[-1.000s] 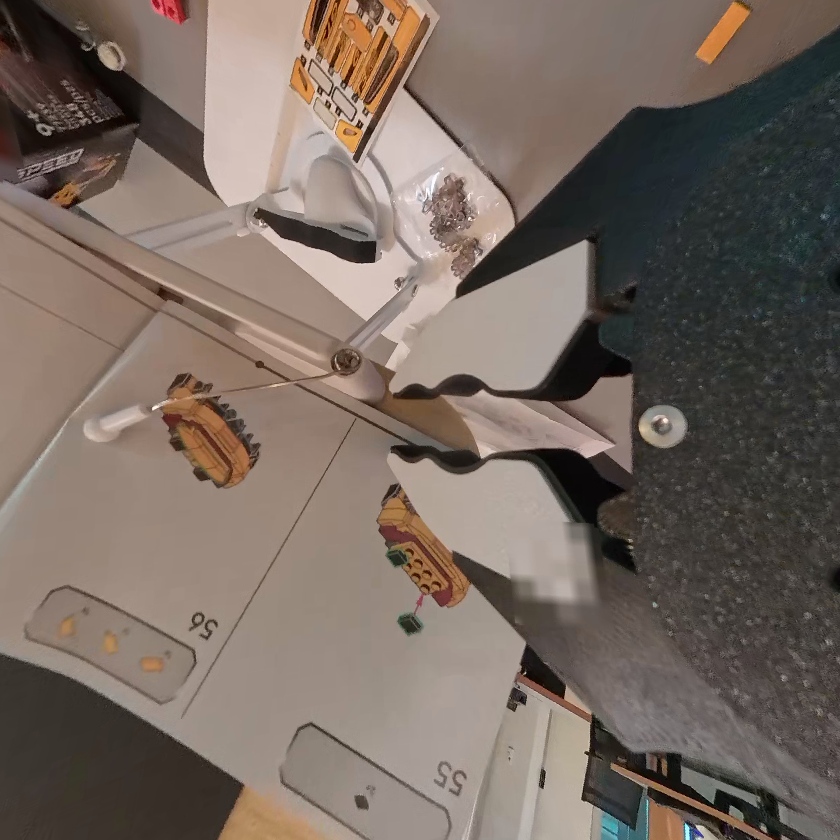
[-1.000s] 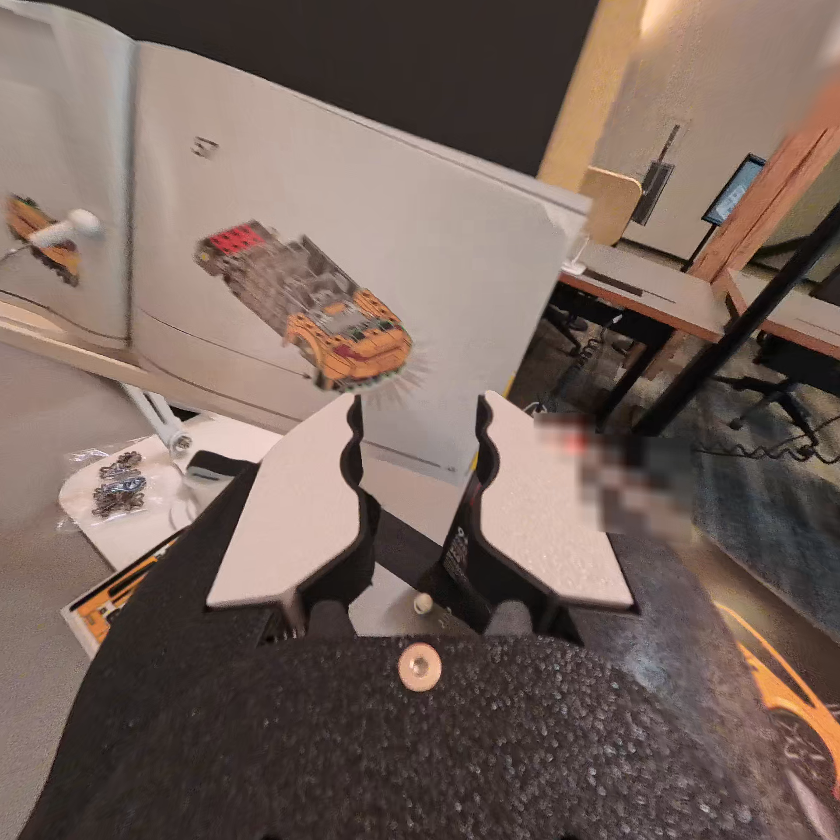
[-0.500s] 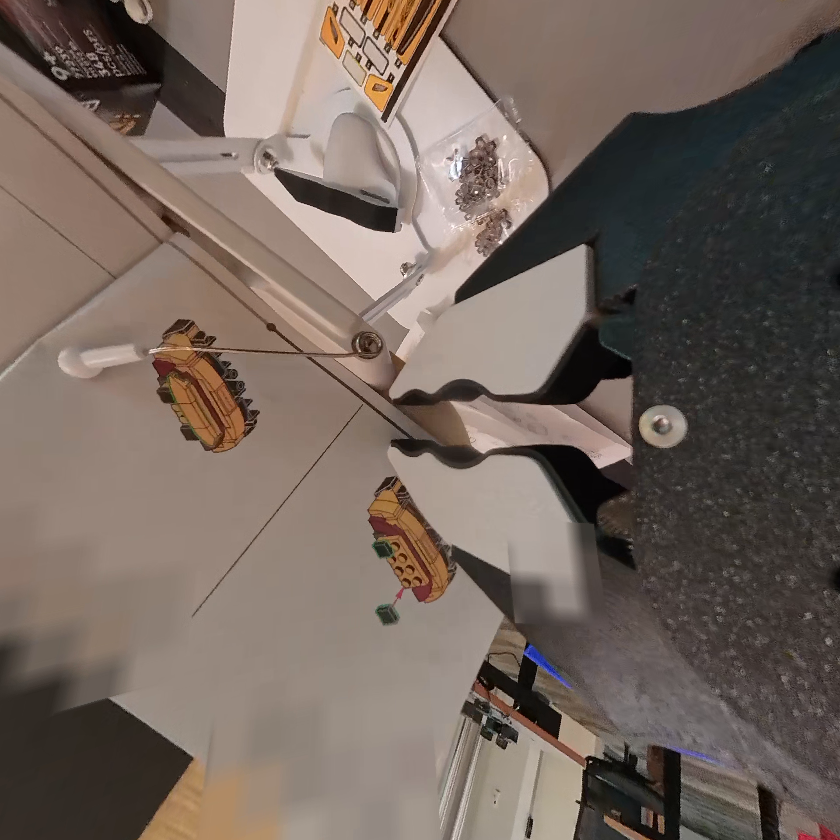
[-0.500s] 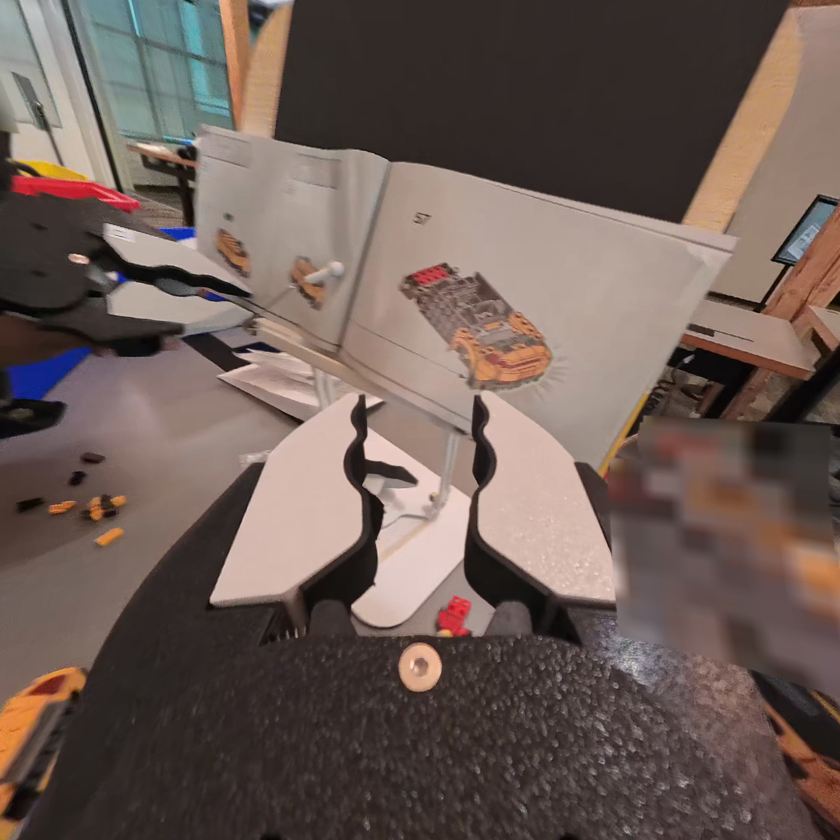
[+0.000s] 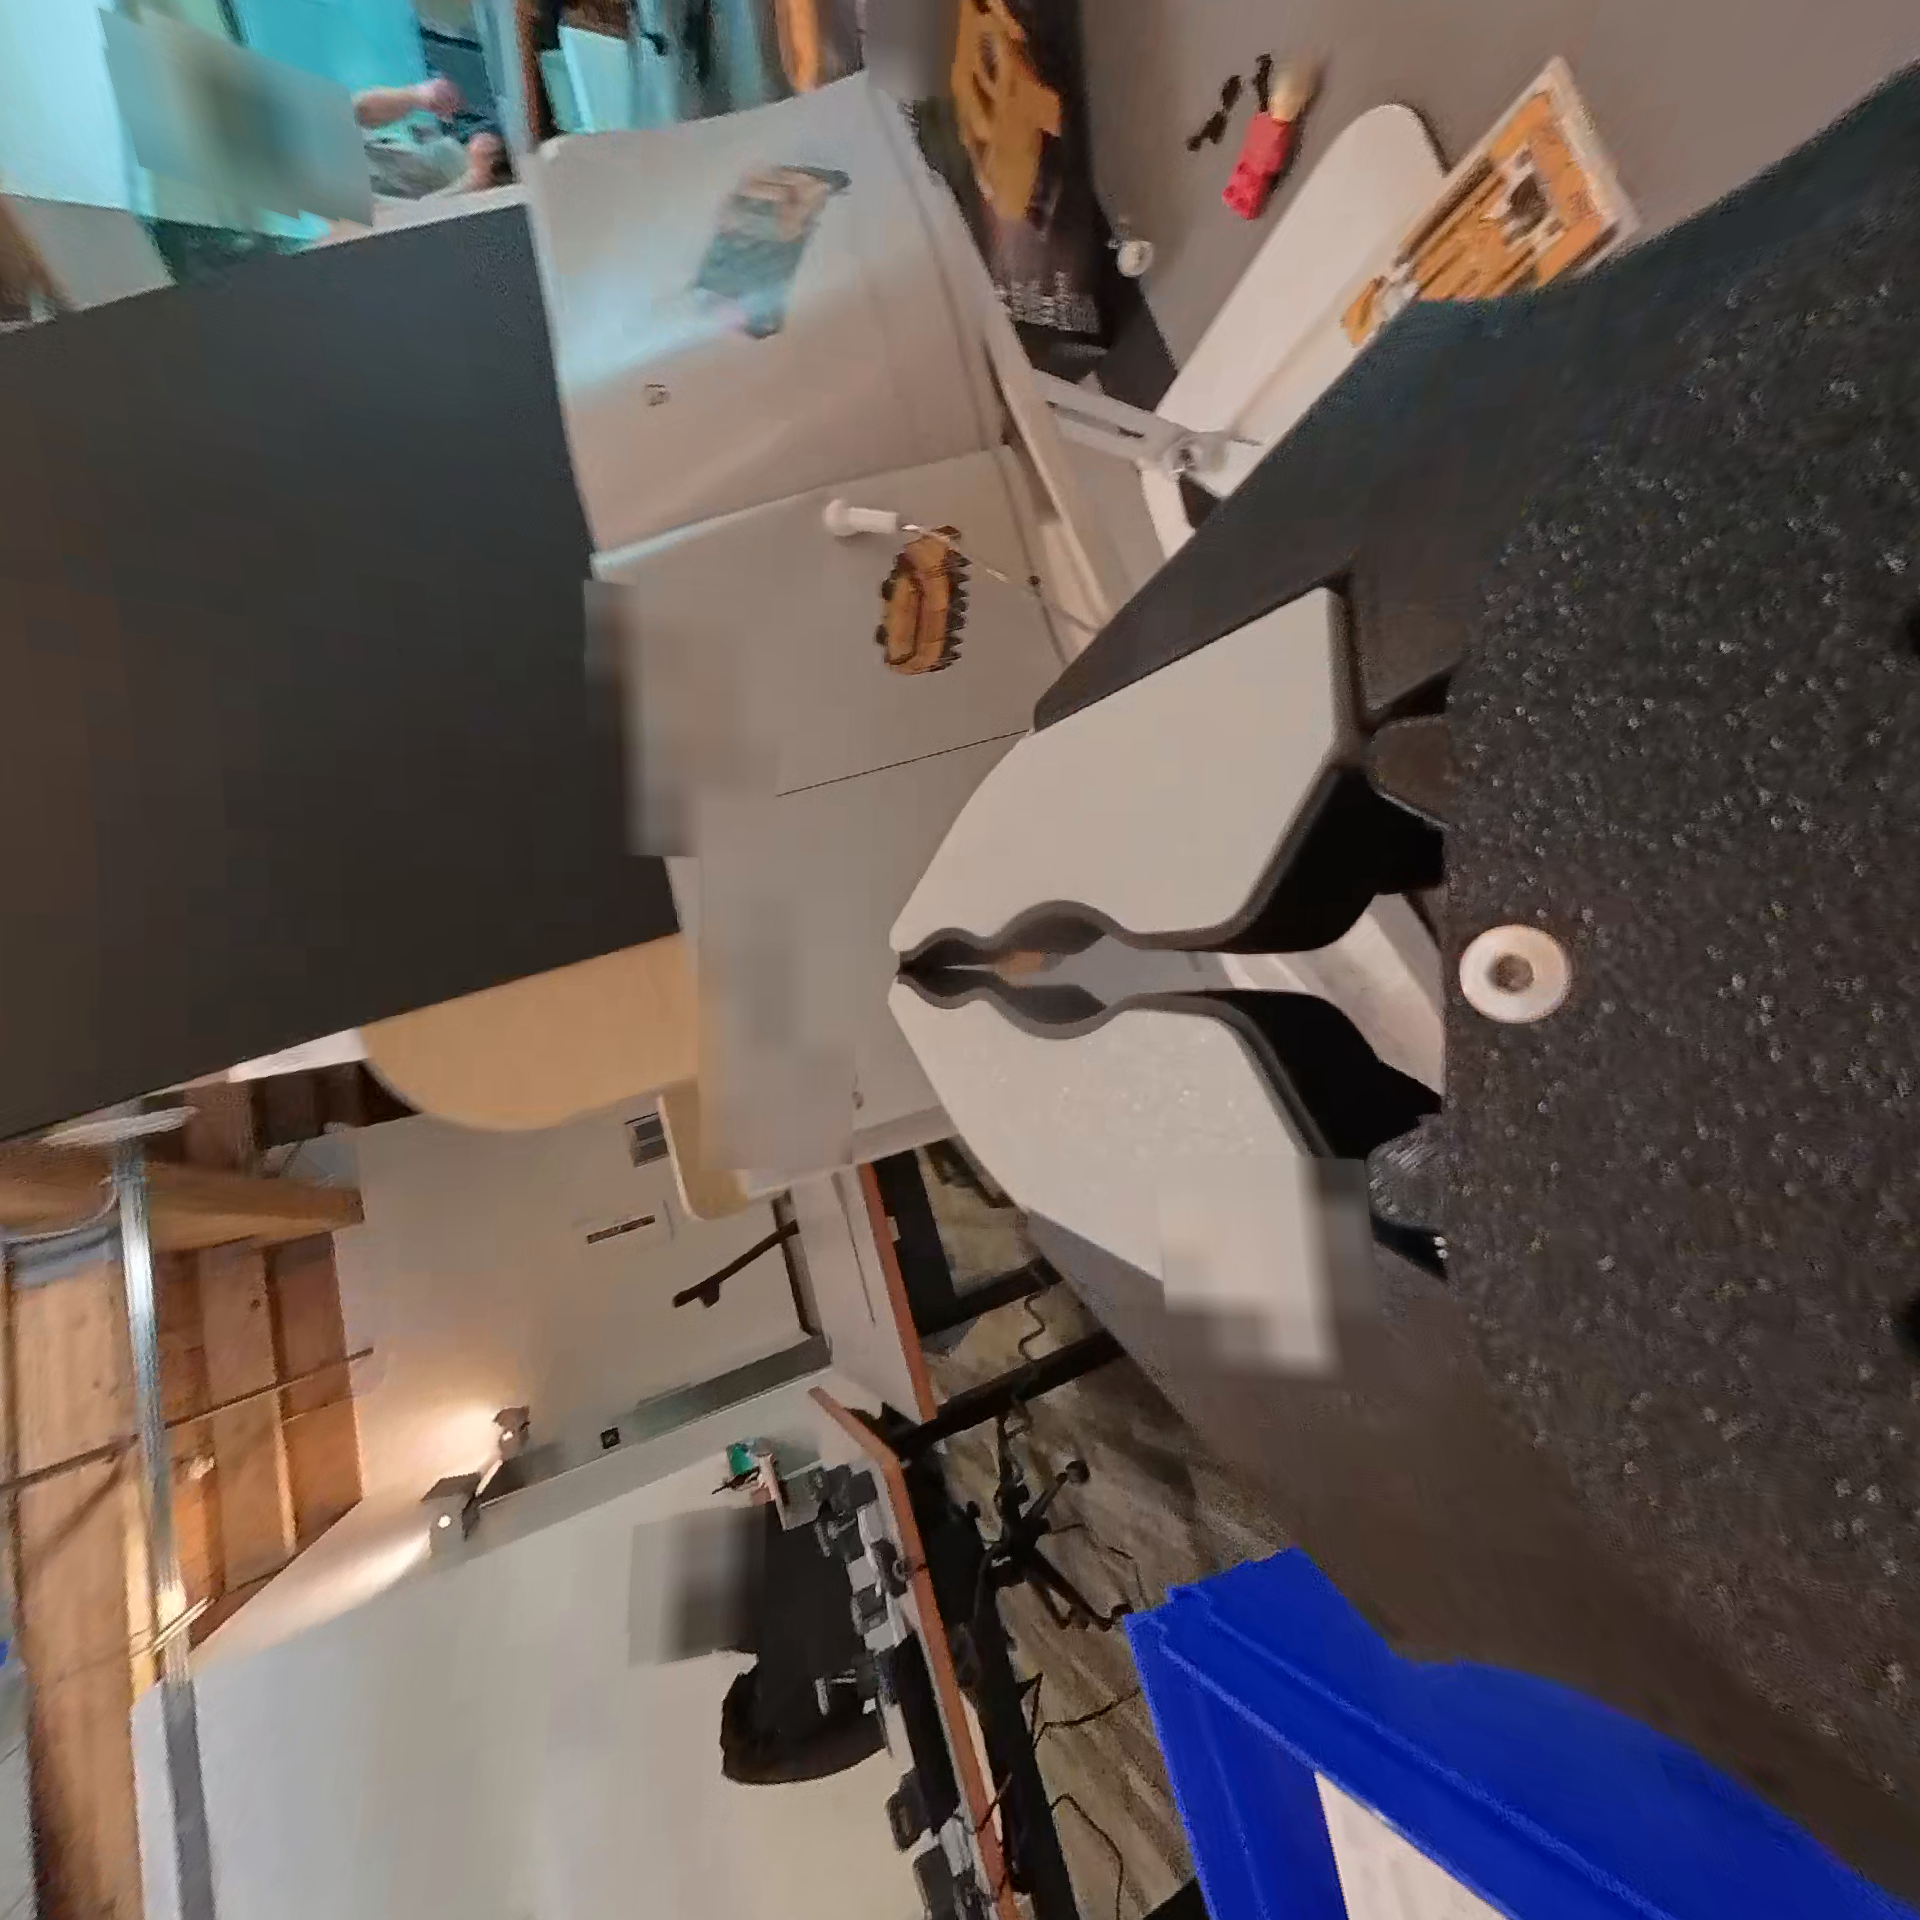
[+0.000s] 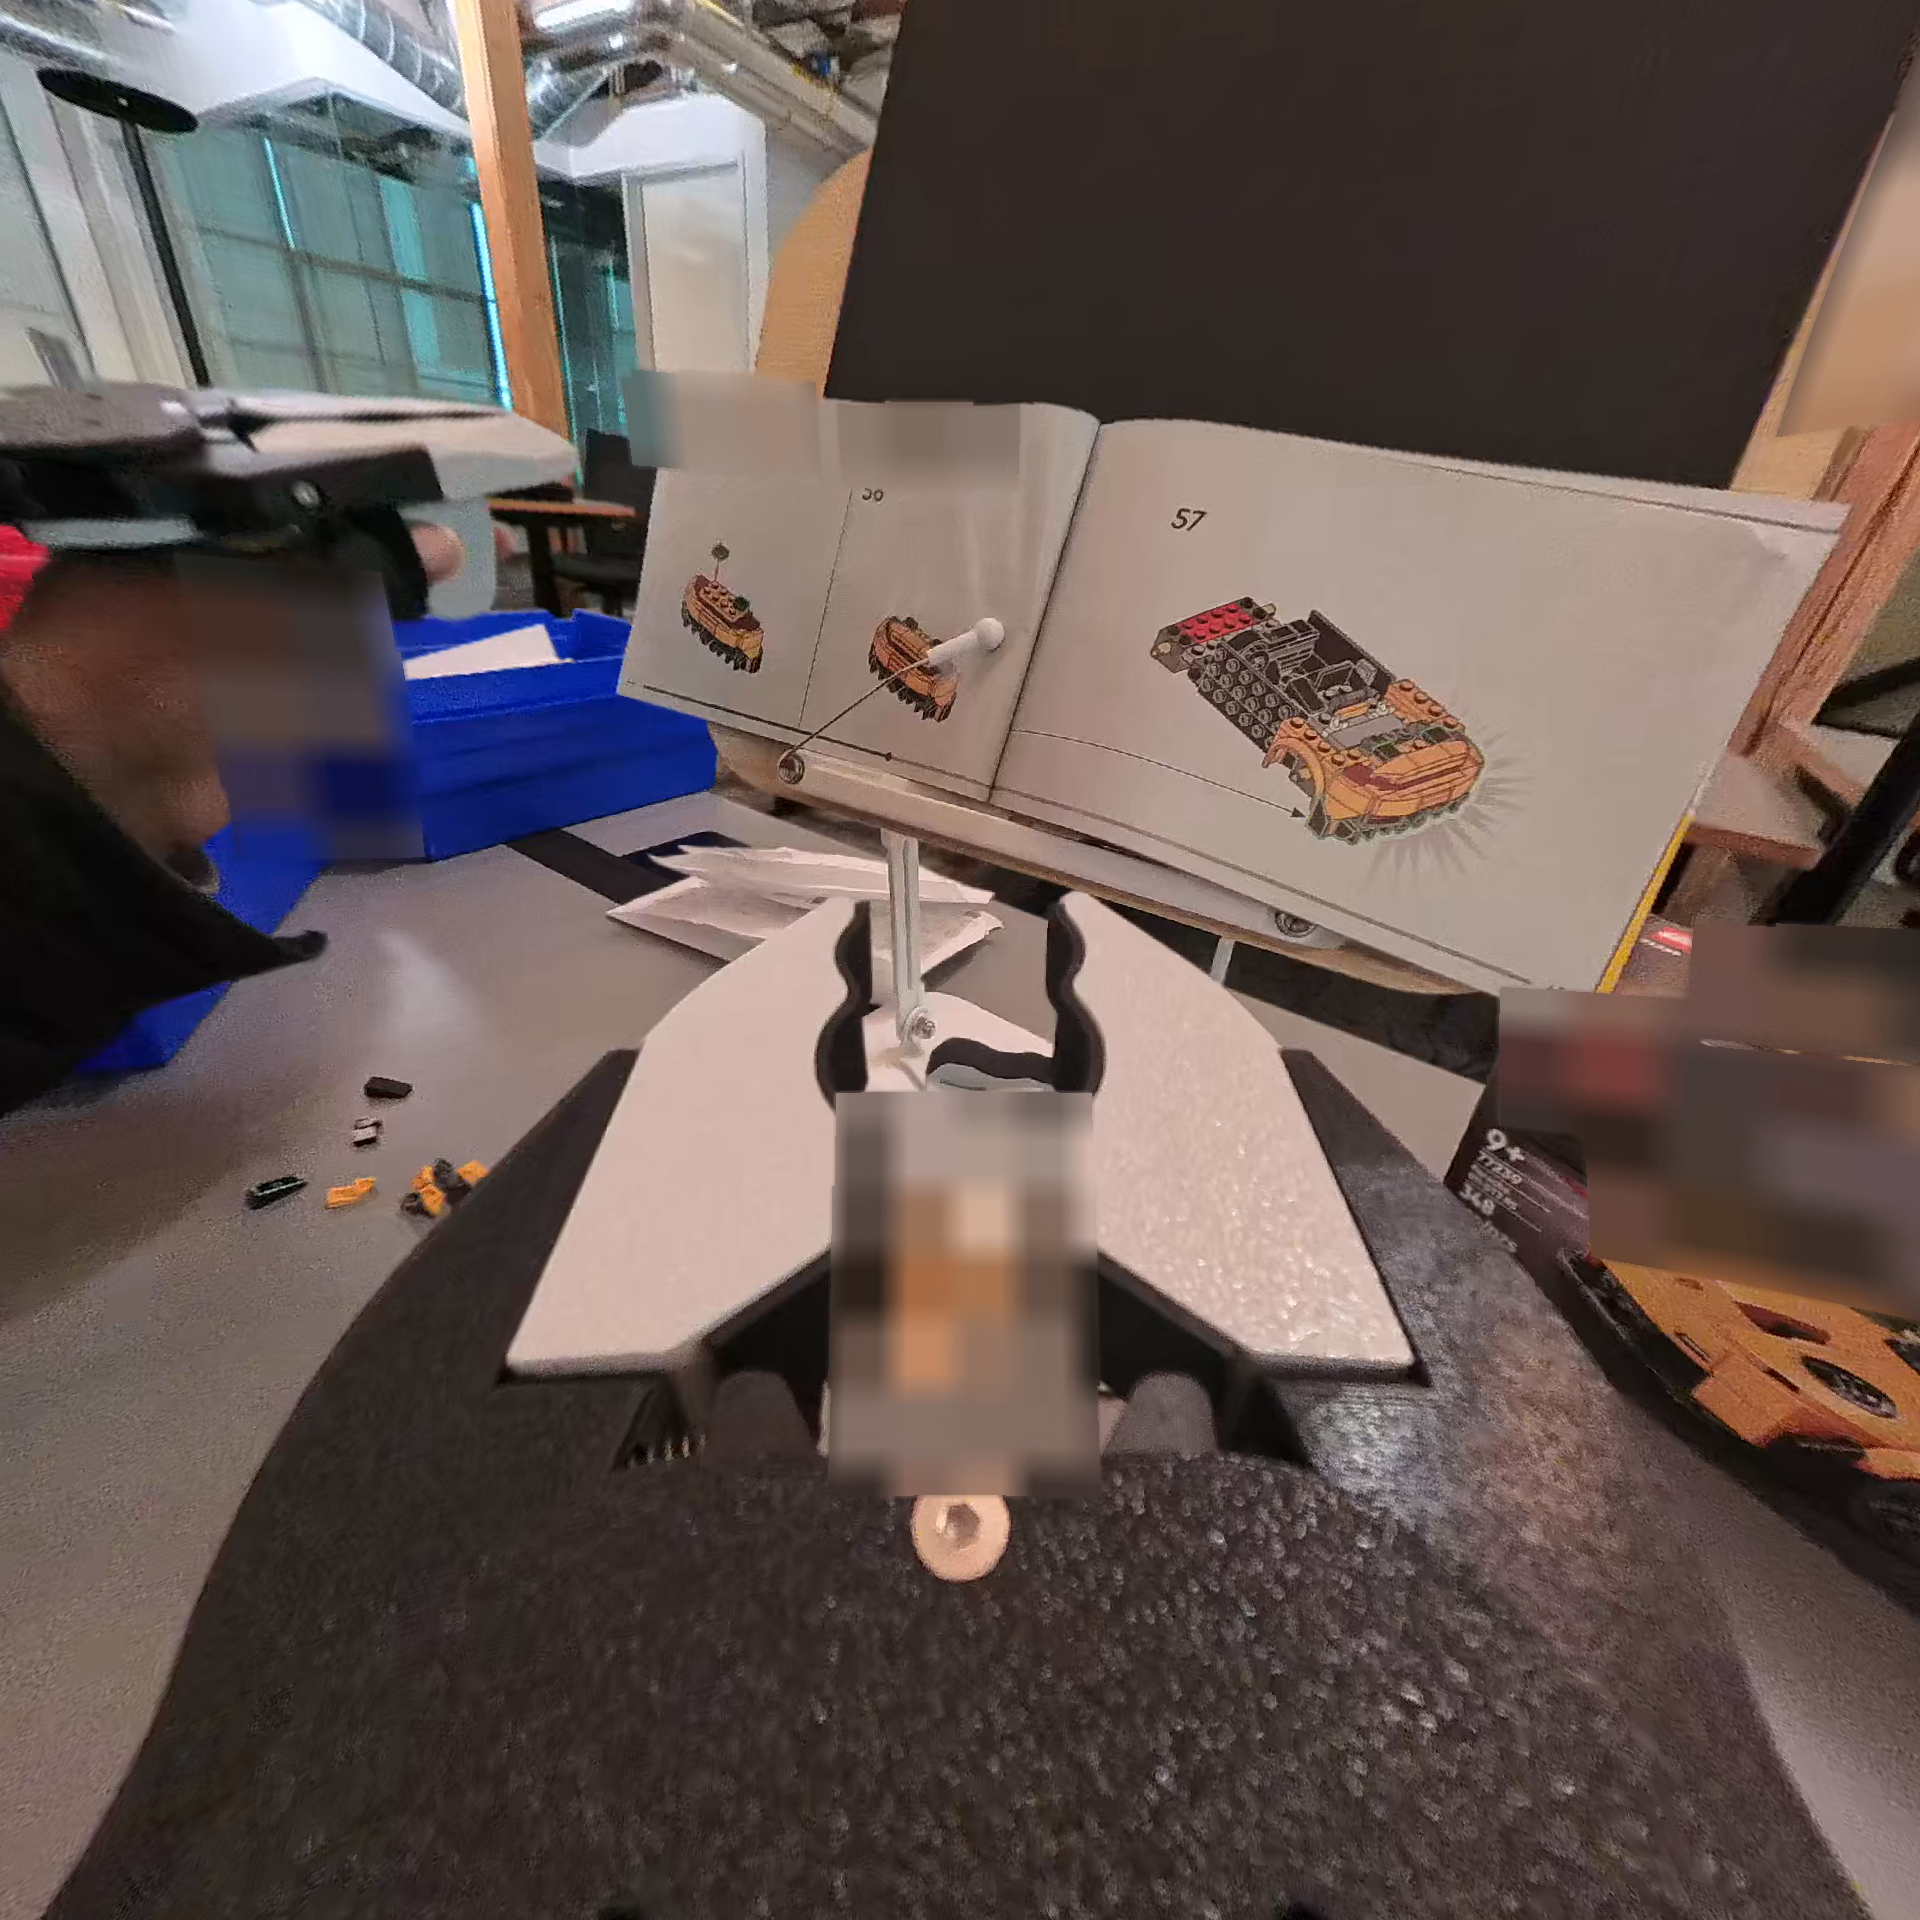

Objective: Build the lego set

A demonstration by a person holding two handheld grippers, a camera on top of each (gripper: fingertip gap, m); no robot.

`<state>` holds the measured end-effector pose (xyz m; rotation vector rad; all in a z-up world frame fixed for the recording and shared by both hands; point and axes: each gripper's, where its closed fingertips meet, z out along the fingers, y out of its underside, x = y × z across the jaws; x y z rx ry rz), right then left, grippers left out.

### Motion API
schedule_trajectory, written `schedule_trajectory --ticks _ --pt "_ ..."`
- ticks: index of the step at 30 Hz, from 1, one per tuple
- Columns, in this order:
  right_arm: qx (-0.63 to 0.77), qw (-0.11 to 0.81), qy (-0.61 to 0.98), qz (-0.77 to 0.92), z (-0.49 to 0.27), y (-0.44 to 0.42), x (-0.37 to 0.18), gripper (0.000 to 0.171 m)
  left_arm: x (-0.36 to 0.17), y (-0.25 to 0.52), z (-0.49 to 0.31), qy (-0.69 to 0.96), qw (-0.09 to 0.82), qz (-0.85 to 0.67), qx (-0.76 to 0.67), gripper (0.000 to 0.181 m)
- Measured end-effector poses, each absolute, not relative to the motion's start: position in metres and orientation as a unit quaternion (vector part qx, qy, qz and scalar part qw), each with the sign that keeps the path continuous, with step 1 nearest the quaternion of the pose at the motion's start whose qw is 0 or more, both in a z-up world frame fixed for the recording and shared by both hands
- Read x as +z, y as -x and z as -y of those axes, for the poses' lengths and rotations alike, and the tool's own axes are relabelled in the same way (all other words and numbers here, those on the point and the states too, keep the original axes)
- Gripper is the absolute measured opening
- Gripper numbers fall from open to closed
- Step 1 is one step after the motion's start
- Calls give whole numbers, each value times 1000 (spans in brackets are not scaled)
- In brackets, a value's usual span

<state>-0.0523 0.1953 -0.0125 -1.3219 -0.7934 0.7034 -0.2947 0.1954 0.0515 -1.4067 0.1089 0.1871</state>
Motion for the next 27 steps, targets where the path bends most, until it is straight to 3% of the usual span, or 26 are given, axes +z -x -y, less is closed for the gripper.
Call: schedule_trajectory --ticks 9,16,27 --pt "267 683 585 346 -206 39 -33 27 63 296 -194 629 769 -38 108 0" --pt "266 690 583 338 -215 35 -44 10 47 302 -205 645 754 -34 117 0" --pt "259 676 600 340 -223 35 -64 8 44 304 -206 643 755 -29 127 0"
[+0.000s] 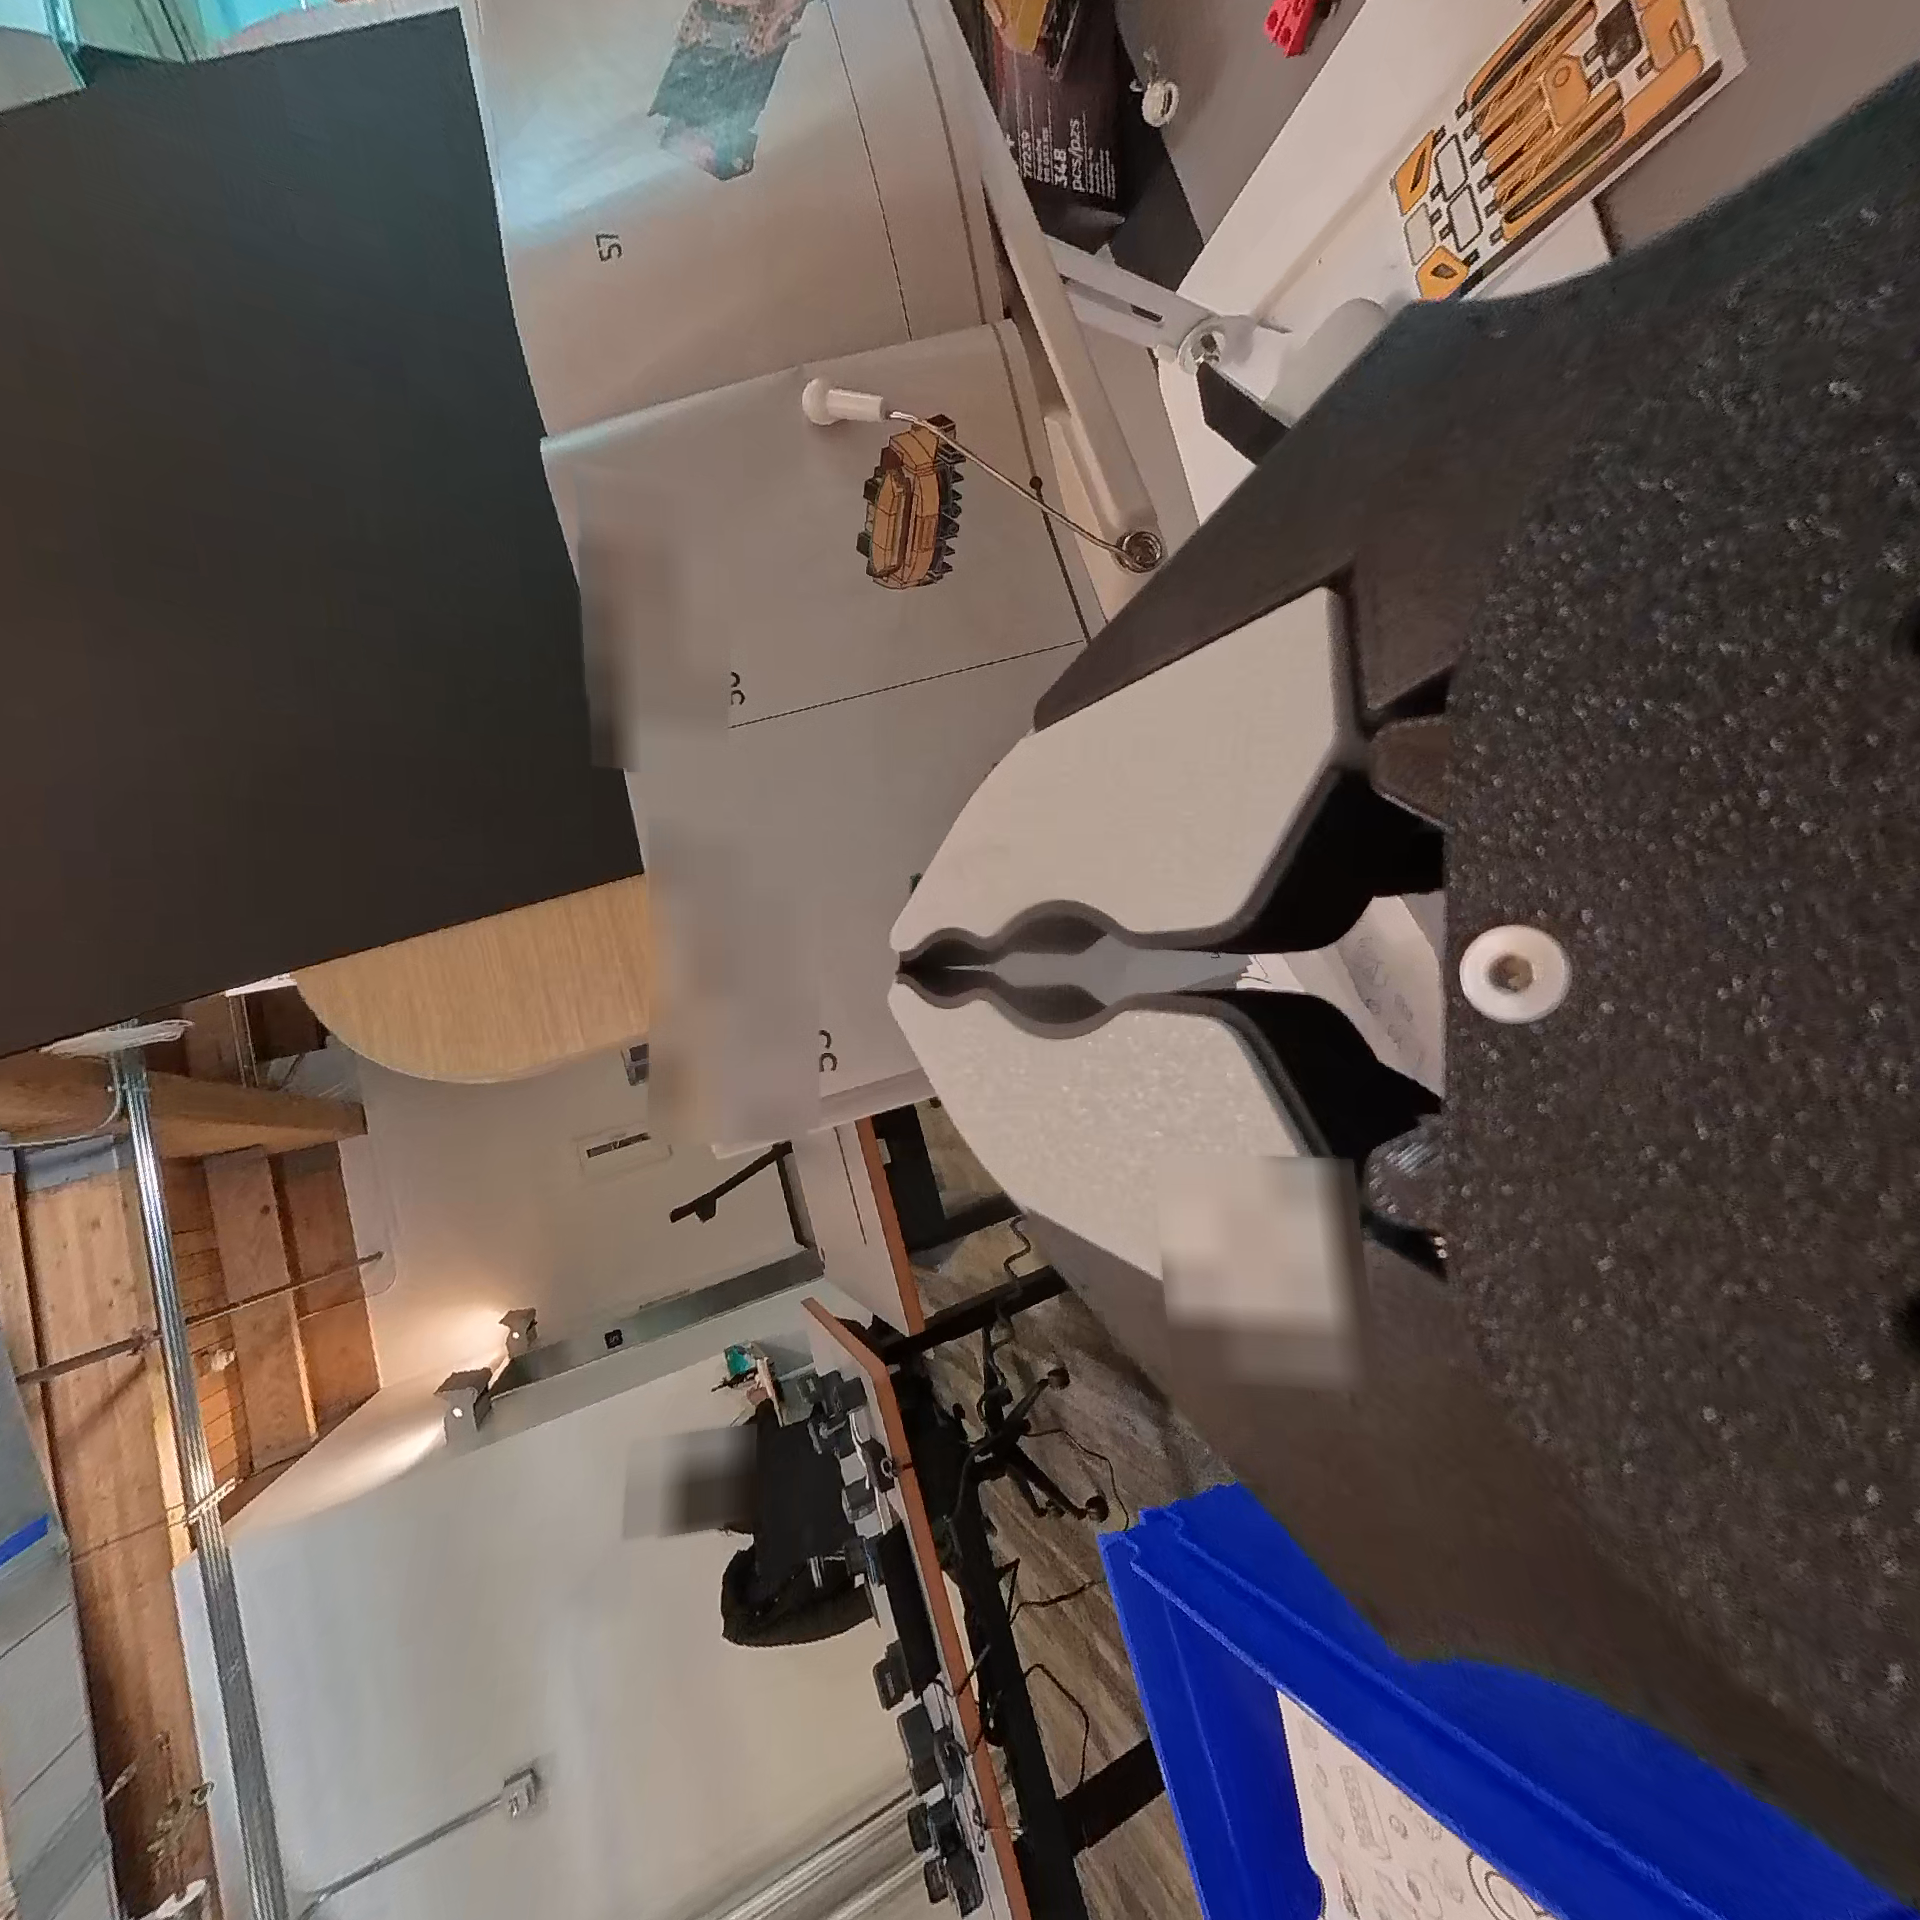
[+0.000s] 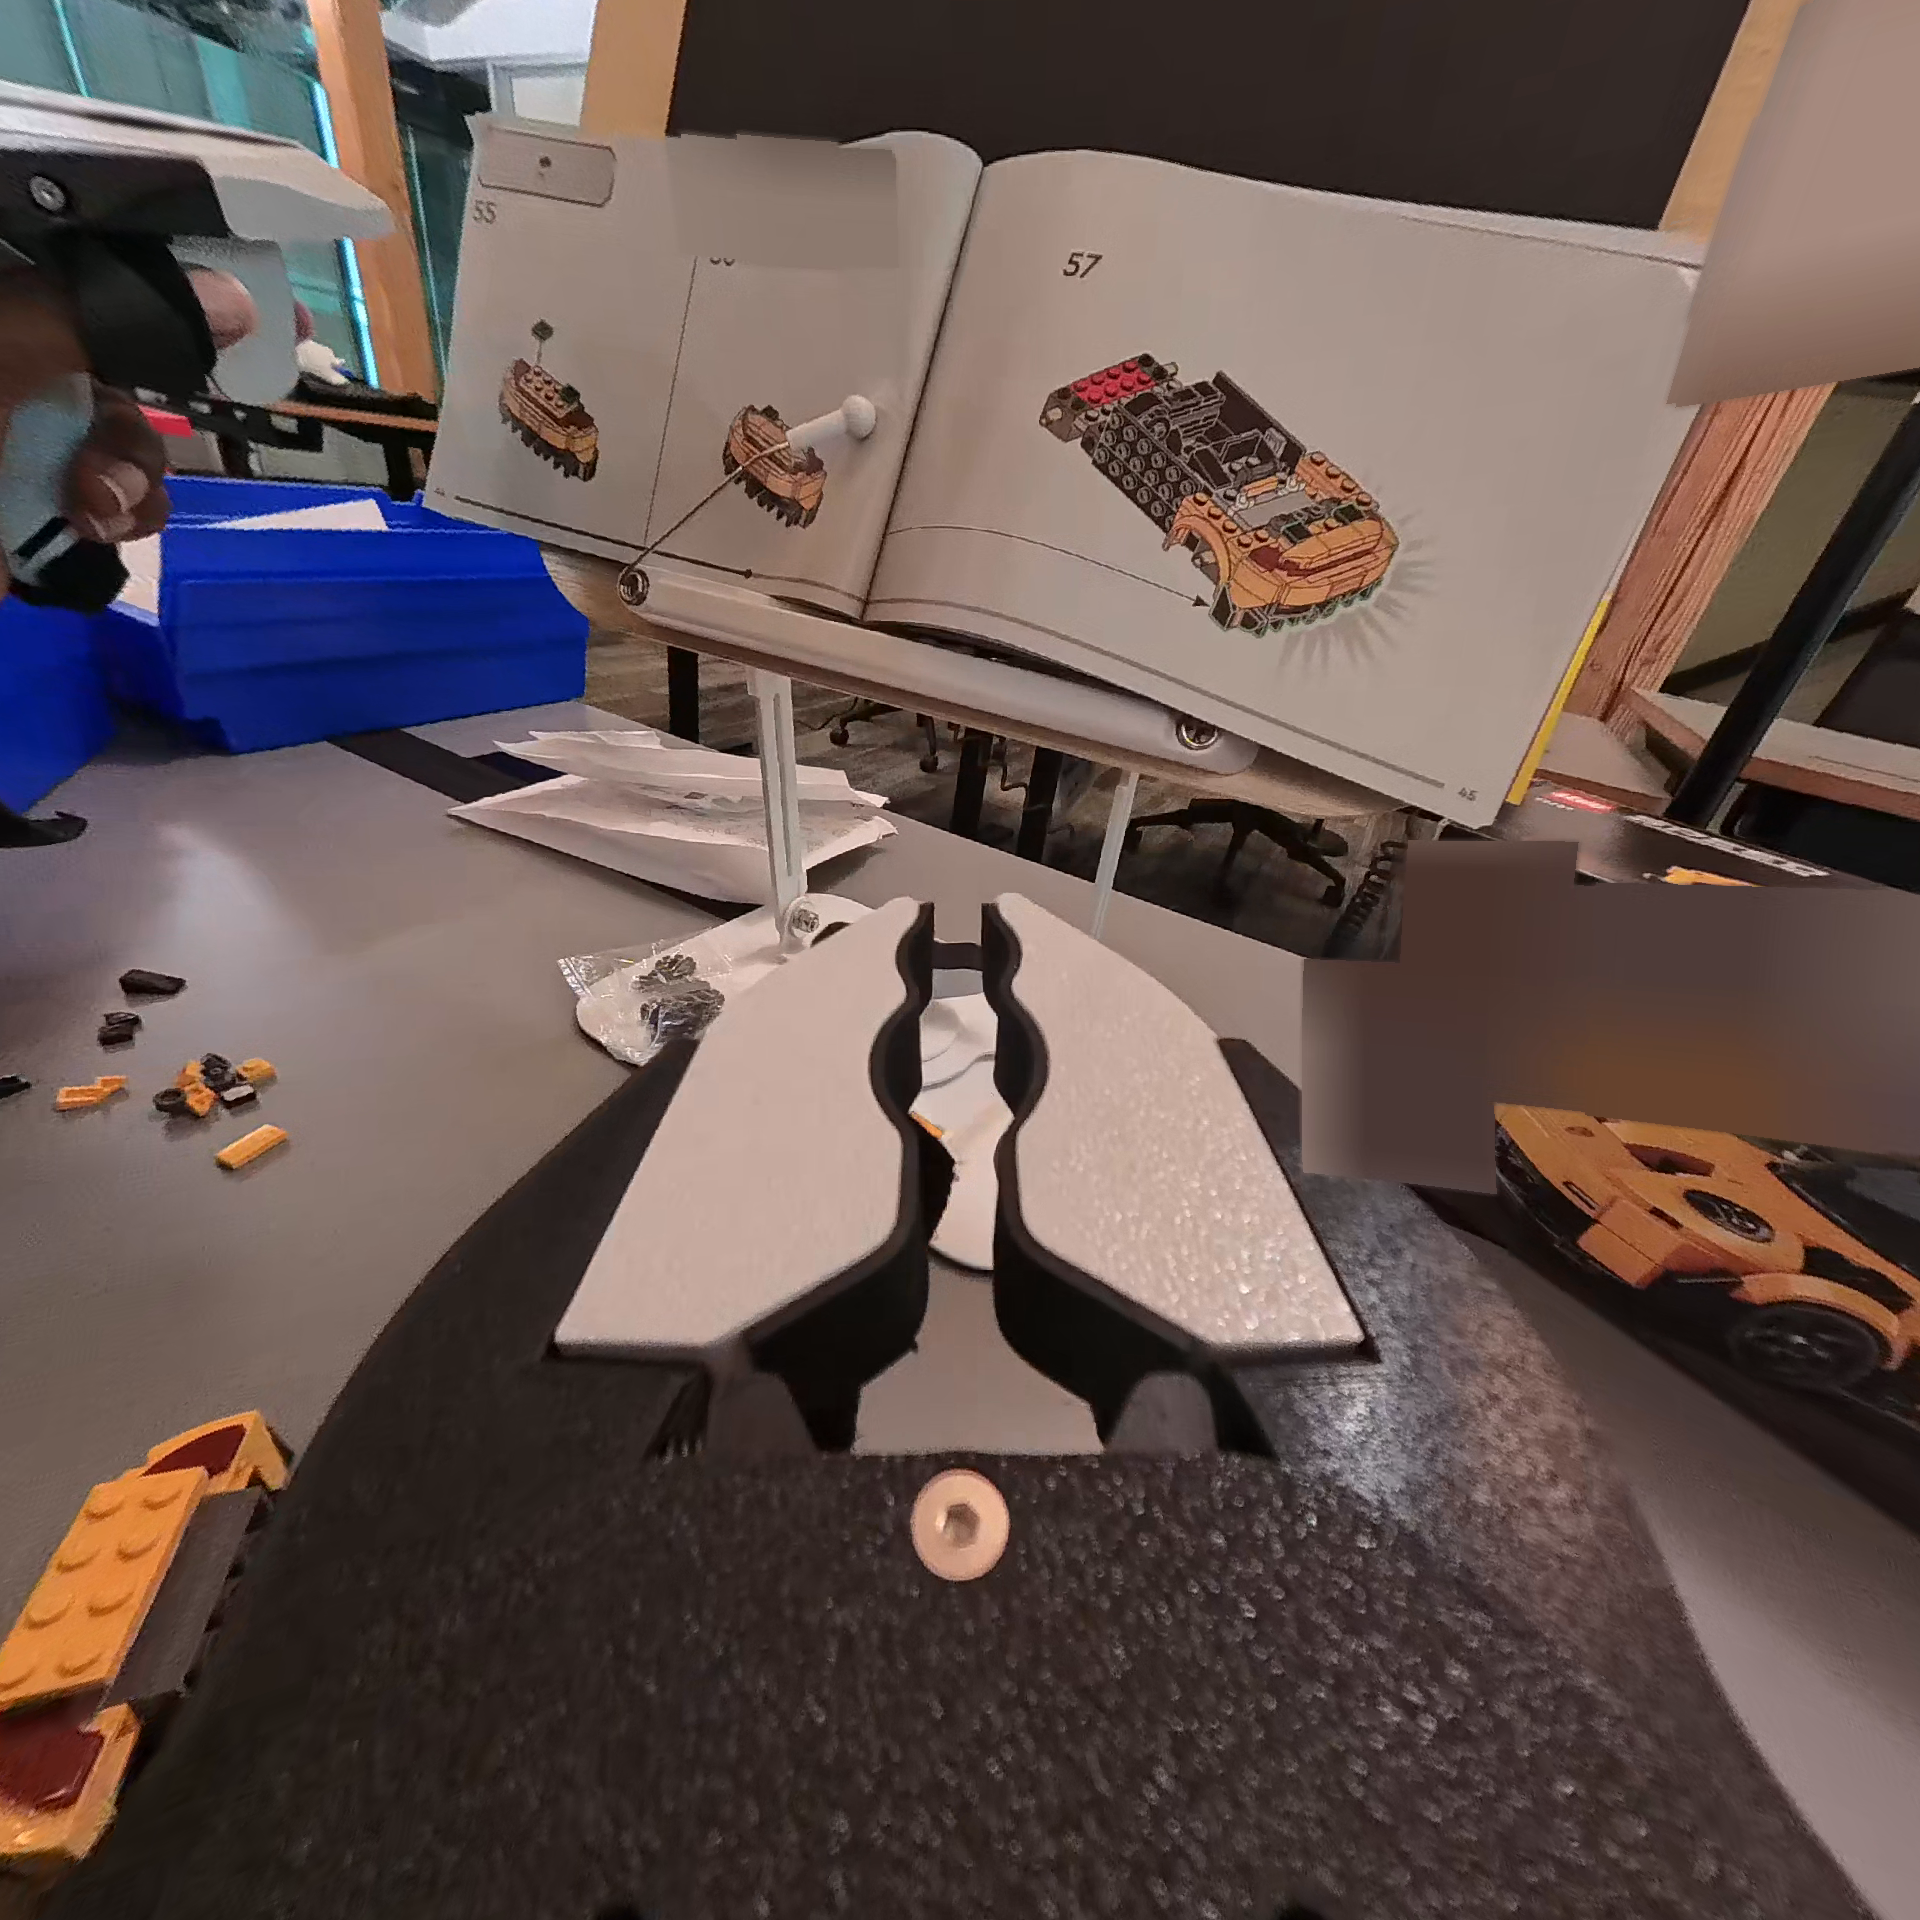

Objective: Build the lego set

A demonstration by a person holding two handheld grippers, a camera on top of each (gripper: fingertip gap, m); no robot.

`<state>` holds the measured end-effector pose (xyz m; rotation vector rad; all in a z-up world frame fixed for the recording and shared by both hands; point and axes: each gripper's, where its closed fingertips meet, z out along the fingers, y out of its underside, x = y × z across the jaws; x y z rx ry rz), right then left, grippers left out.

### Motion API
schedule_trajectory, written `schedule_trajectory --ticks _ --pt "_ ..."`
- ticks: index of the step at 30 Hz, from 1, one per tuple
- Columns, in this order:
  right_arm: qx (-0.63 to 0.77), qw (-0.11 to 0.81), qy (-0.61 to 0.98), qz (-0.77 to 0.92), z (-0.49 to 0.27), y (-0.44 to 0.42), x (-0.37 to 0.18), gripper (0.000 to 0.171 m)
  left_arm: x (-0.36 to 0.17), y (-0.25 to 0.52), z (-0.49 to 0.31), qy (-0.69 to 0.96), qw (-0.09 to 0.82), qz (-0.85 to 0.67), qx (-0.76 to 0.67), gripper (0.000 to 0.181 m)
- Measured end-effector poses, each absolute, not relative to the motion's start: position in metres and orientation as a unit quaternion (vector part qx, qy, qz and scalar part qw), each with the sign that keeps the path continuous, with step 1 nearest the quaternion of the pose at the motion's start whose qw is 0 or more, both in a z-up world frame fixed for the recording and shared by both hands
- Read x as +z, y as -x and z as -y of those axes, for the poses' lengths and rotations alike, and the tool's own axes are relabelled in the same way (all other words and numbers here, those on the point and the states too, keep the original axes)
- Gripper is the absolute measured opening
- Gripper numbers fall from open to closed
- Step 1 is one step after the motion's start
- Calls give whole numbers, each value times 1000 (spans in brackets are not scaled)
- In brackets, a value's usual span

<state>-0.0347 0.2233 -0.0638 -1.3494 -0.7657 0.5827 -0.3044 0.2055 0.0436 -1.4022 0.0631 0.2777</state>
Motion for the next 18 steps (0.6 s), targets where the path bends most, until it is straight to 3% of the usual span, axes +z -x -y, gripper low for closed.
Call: schedule_trajectory --ticks 18 --pt "257 739 546 300 -212 24 -32 0 48 298 -202 632 766 -21 117 0"
